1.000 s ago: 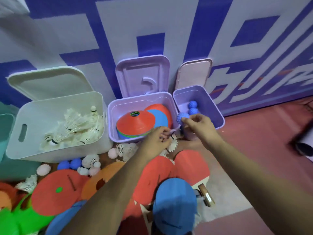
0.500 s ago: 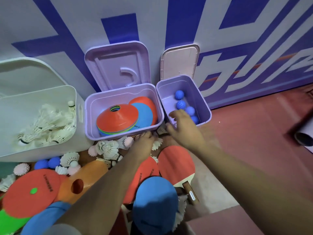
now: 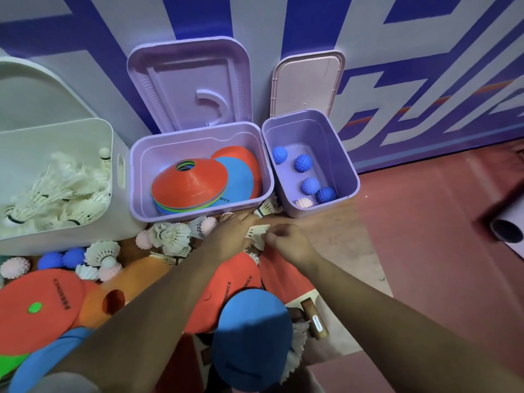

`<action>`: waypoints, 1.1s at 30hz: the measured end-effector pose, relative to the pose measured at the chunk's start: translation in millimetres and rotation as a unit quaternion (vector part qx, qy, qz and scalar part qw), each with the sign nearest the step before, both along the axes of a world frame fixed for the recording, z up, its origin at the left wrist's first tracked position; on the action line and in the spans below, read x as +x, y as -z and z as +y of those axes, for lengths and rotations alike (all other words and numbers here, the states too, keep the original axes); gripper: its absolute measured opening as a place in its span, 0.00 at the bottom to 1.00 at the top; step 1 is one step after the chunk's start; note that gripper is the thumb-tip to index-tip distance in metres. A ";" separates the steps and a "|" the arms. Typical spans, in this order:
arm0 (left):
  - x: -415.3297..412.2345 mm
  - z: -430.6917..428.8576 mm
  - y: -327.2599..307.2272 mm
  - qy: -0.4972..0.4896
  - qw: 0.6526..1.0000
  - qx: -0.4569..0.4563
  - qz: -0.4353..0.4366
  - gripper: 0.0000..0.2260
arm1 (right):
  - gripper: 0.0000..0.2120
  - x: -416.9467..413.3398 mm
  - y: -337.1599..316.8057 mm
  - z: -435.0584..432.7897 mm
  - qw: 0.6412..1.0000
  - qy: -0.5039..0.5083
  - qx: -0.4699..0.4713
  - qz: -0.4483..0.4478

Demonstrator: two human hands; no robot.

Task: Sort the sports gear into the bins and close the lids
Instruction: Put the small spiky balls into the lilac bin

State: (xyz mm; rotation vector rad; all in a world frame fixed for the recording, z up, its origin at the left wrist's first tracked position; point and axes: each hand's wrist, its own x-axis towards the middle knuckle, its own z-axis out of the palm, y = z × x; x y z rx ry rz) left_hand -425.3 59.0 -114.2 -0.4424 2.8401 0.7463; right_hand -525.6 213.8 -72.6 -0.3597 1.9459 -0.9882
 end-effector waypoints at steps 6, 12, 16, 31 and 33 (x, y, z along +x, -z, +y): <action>12.1 -5.0 -18.3 -0.084 0.980 0.154 0.096 0.22 | 0.09 3.5 -14.3 -4.1 0.976 0.131 -0.139 -0.103; 40.9 1.8 -44.5 -0.221 0.946 0.217 0.099 0.19 | 0.16 -3.9 -9.7 -5.9 0.970 -0.036 -0.062 0.231; 58.4 6.1 -51.2 -0.277 0.916 0.263 0.120 0.18 | 0.30 -6.4 6.3 -28.7 0.952 -0.126 0.032 0.277; 102.5 4.3 -64.3 -0.346 0.892 0.252 0.144 0.18 | 0.09 1.7 29.5 -24.0 0.964 -0.058 0.040 0.258; 106.9 5.5 -66.7 -0.343 0.895 0.246 0.146 0.18 | 0.15 3.9 27.3 -28.0 0.974 -0.103 0.037 0.197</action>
